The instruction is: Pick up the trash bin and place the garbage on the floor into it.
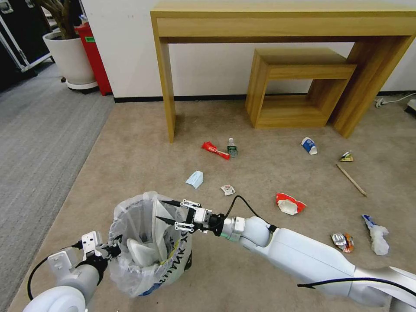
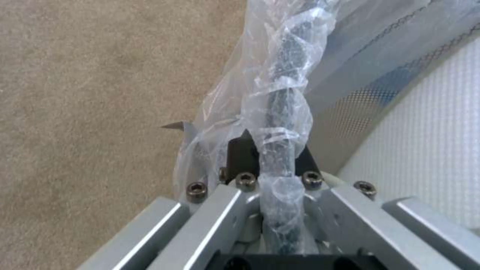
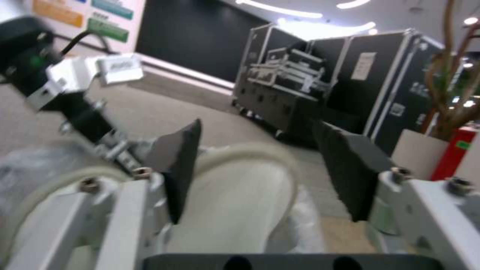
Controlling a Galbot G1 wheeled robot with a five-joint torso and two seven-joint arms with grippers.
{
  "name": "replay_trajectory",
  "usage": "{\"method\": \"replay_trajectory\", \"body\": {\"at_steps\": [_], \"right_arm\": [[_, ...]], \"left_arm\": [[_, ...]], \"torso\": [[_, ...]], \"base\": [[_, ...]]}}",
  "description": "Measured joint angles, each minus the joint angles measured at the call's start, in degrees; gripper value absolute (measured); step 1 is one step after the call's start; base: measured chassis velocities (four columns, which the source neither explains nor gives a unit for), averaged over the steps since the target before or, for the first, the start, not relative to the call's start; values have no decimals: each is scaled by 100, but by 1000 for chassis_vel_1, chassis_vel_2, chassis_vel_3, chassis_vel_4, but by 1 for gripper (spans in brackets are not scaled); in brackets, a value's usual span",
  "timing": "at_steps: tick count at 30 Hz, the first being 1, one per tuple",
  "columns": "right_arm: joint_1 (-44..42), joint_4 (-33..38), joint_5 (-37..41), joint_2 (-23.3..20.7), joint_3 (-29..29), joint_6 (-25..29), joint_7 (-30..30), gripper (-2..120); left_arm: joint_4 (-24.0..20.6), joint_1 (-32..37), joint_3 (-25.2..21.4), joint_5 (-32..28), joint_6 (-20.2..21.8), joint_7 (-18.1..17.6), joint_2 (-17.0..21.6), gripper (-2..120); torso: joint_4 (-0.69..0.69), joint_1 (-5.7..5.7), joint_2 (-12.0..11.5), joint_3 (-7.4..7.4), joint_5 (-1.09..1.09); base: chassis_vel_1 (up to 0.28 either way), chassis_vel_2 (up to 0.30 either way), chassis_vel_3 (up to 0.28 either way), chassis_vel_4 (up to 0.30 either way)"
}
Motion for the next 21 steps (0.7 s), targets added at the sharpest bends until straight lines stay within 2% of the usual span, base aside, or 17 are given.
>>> {"method": "replay_trajectory", "body": {"at_steps": [3, 4, 9, 14, 21], "right_arm": [[-158, 349, 170, -112, 280, -136, 227, 77], [-158, 349, 170, -112, 280, -136, 227, 77], [-394, 901, 472, -281, 767, -482, 656, 97], [-660, 1297, 732, -417, 1345, -785, 1040, 100], [-1350, 1801, 1215, -681, 2424, -1506, 2234, 100]], "left_arm": [[-25, 32, 3, 45, 1, 2, -42, 0], [-25, 32, 3, 45, 1, 2, -42, 0], [-49, 50, 5, 105, 7, 8, -108, 0], [-58, 73, 14, 157, 12, 18, -119, 0], [-29, 78, -44, 243, 30, 16, -22, 0]], "torso": [[0, 0, 0, 0, 0], [0, 0, 0, 0, 0], [0, 0, 0, 0, 0], [0, 0, 0, 0, 0], [-1, 0, 0, 0, 1]], "base": [[0, 0, 0, 0], [0, 0, 0, 0], [0, 0, 0, 0], [0, 0, 0, 0], [0, 0, 0, 0]]}}
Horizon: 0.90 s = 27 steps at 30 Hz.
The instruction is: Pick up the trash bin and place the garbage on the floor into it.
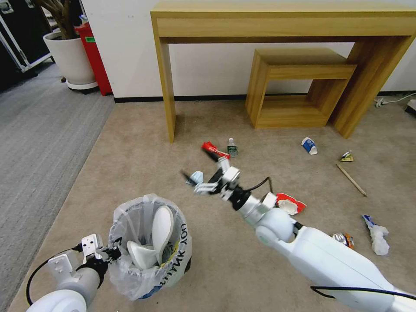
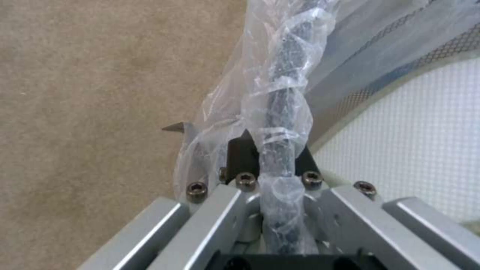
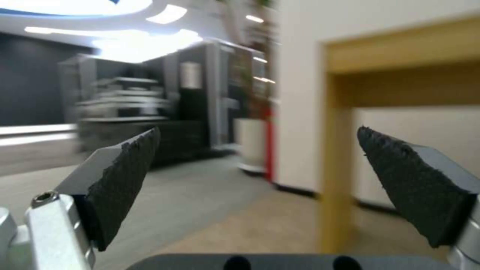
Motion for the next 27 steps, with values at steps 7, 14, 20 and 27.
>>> {"method": "replay_trajectory", "body": {"at_steps": [7, 14, 20, 27], "right_arm": [[-773, 209, 138, -137, 1244, -514, 869, 100], [-1397, 270, -29, -188, 2147, -962, 1501, 100], [-2030, 245, -273, -178, 2874, -1290, 1964, 100], [-2593, 212, -620, -154, 3207, -1336, 2277, 100]], "left_arm": [[98, -59, -30, 150, 3, 42, 87, 0], [174, -107, -41, 412, -69, 233, 161, 0], [181, -159, -87, 570, -47, 438, 219, 0], [213, -151, -90, 808, -30, 619, 142, 0]], "torso": [[1, 0, 0, 0, -2], [1, 0, 0, 0, -1], [0, 0, 0, 0, 0], [1, 0, 0, 0, -1]], "base": [[0, 0, 0, 0], [0, 0, 0, 0], [0, 0, 0, 0], [0, 0, 0, 0]]}}
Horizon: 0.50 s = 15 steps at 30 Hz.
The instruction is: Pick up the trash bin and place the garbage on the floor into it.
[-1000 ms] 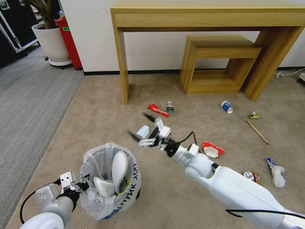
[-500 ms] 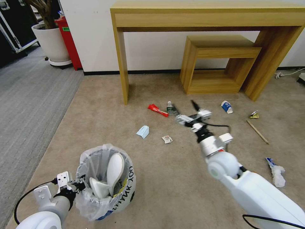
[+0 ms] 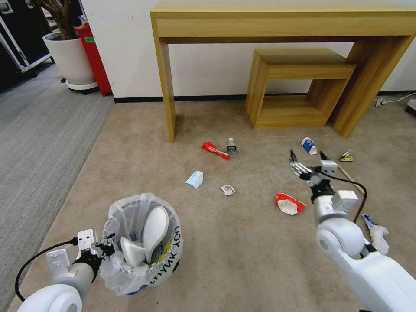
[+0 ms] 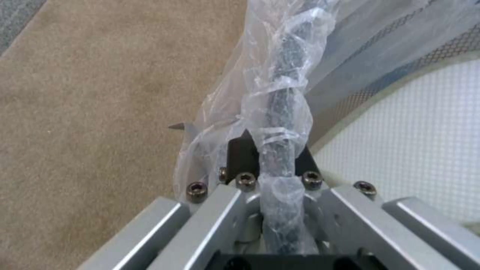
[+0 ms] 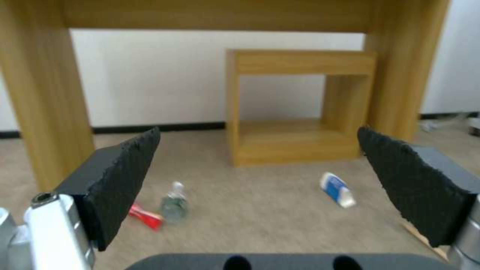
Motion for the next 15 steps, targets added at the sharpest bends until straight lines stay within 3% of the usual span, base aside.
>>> {"method": "replay_trajectory", "body": {"at_steps": [15], "right_arm": [[-388, -69, -506, 237, -4, 203, 142, 100]], "left_arm": [[-75, 94, -94, 1, 4, -65, -13, 0]], "torso": [[0, 0, 0, 0, -1]], "base": [[0, 0, 0, 0]]}}
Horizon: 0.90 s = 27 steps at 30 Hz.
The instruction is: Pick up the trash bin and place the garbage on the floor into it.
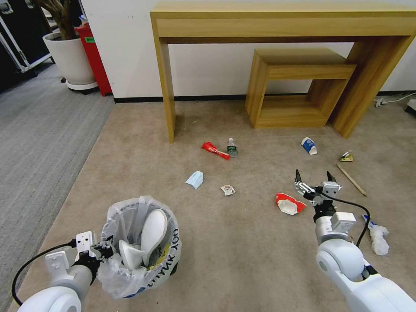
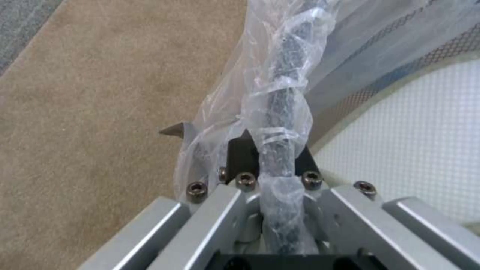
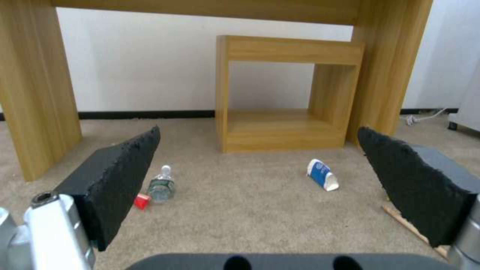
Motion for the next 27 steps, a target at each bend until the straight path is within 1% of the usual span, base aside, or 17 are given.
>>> {"method": "replay_trajectory", "body": {"at_steps": [16, 27], "right_arm": [[114, -256, -183, 102, -69, 210, -41, 100], [158, -496, -471, 218, -169, 335, -55, 100]], "left_arm": [[-15, 69, -34, 60, -127, 4, -73, 0], [90, 68, -20, 33, -188, 5, -133, 0]], "torso": [[0, 0, 0, 0, 1], [0, 0, 0, 0, 1]], "base": [[0, 0, 0, 0], [0, 0, 0, 0]]}}
